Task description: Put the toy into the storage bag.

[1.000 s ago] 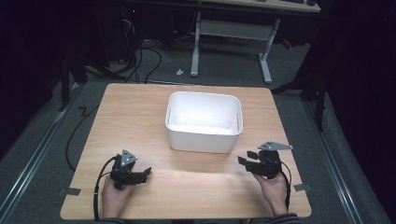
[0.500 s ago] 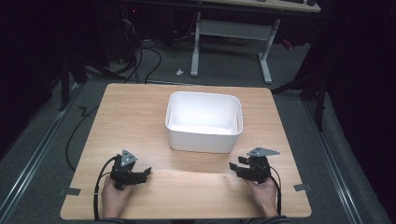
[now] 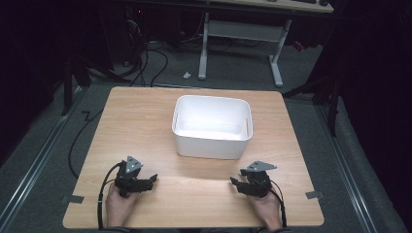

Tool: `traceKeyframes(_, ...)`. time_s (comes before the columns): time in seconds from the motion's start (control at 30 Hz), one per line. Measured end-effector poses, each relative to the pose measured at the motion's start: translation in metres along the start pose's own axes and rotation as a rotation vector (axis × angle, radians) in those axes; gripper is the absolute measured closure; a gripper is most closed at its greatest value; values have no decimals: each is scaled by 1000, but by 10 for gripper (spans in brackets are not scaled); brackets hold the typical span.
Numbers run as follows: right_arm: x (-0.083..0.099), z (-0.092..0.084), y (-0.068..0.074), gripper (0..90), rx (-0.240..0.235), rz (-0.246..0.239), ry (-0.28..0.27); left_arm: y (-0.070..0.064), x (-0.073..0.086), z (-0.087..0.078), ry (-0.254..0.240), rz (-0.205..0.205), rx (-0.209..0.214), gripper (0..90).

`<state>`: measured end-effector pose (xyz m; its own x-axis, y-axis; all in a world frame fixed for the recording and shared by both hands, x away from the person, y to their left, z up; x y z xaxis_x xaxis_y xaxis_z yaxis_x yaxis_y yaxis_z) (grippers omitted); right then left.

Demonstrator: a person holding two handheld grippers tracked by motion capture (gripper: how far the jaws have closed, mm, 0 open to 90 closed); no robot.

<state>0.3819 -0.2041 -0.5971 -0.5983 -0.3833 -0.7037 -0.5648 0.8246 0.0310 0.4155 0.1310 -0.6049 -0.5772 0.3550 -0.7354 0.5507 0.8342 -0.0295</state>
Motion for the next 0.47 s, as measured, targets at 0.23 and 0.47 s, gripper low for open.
traceKeyframes(0.23, -1, 5, 5, 370, 40, -53, -32, 0, 0, 0, 2, 1, 1, 180)
traceKeyframes(0.47, -1, 6, 5, 331, 41, -47, -26, 0, 0, 0, 1, 1, 1, 180)
Point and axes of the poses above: each handheld gripper's, and its own axes: z roughly forward along the jaws, x roughly out of its underside, y roughly to its left, the point moved 10 cm from there along z, roughly forward along the jaws, and after that the axes turned 1 degree about -z, right-handed, at the moved point
